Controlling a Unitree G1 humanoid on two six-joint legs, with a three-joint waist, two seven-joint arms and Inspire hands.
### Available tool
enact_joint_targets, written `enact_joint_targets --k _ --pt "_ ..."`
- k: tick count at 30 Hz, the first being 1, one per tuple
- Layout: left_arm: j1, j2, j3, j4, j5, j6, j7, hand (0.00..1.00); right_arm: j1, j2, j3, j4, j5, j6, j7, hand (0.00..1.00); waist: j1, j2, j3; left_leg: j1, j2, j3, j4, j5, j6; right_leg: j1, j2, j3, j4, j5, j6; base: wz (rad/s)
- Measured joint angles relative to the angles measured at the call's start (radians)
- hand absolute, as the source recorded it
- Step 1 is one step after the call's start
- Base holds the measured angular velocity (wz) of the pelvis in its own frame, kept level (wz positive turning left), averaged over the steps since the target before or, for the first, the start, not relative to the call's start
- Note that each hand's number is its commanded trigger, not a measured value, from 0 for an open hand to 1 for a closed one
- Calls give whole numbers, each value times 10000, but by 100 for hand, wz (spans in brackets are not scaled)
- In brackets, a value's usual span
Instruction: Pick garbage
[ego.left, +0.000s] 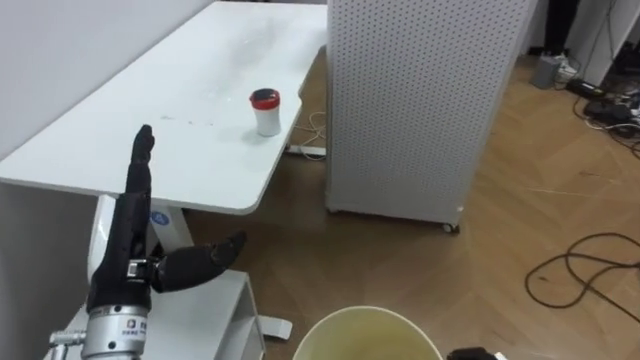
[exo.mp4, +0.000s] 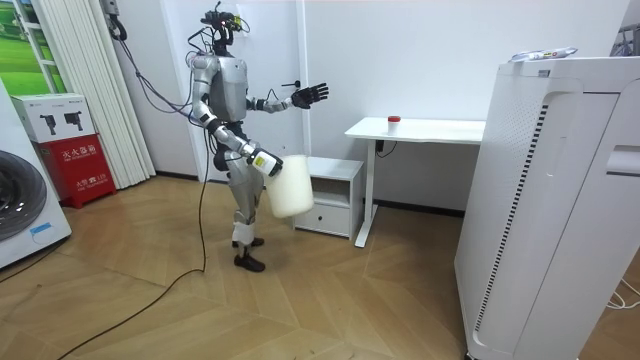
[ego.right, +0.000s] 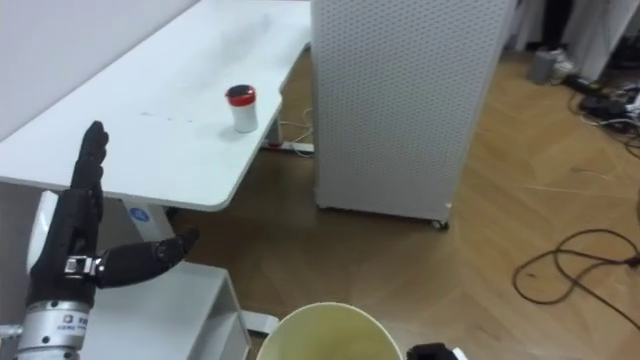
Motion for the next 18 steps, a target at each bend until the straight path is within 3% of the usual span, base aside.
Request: enact_joint_targets --k 5,7,9,10,11,12,13,15,17,18 --pt "1 3 0 0 -281 1 226 0 12 53 -21 6 -306 14 288 100 7 -48 12 -147 132 144 416 -63 -118 -169 127 37 100 -31 -103 -13" --pt "86 0 -2 6 -337 11 278 0 23 72 201 3 -309 16 392 100 263 -113 18 -463 377 92 1823 -146 -251 -16 136 -91 234 -175 -266 -46" --pt "158 -8 -38 21 -331 10 284 0 24 62 305 4 -317 13 472 100 264 -23 43 -806 687 -136 3270 -128 -277 337 186 -132 186 -272 -394 -31" --pt "158 -20 -79 22 -318 6 286 0 29 59 344 4 -323 14 493 100 229 32 58 -1097 826 -364 4170 -7 -453 525 309 -68 225 -386 -466 -15" --pt "160 -26 -112 24 -316 6 288 0 27 60 344 3 -322 14 499 100 203 45 70 -1286 874 -487 4619 108 -500 607 367 -5 246 -449 -497 -17" --pt "187 -32 -142 79 -319 -3 292 0 11 62 342 3 -328 14 493 100 255 21 96 -1645 883 -769 5266 439 -513 712 433 217 327 -565 -568 -14" --pt "232 -55 -141 194 -316 -1 292 0 19 61 299 2 -329 23 479 100 216 2 88 -2013 728 -1061 5285 311 -433 741 472 378 344 -688 -654 -8" --pt "241 -95 -158 239 -321 -1 299 0 15 102 118 13 -295 147 374 100 286 2 99 -2781 450 -1229 4949 109 -240 723 474 599 374 -767 -680 -23" --pt "285 -115 -170 234 -316 -4 389 0 36 109 124 21 -312 224 263 100 498 -20 111 -3603 91 -1547 3978 248 -371 752 457 734 340 -829 -702 -44" --pt "342 -121 -171 241 -324 -6 409 0 90 98 161 20 -270 228 259 100 609 -21 102 -3944 -54 -1691 2697 655 -444 790 454 770 363 -927 -700 -33"
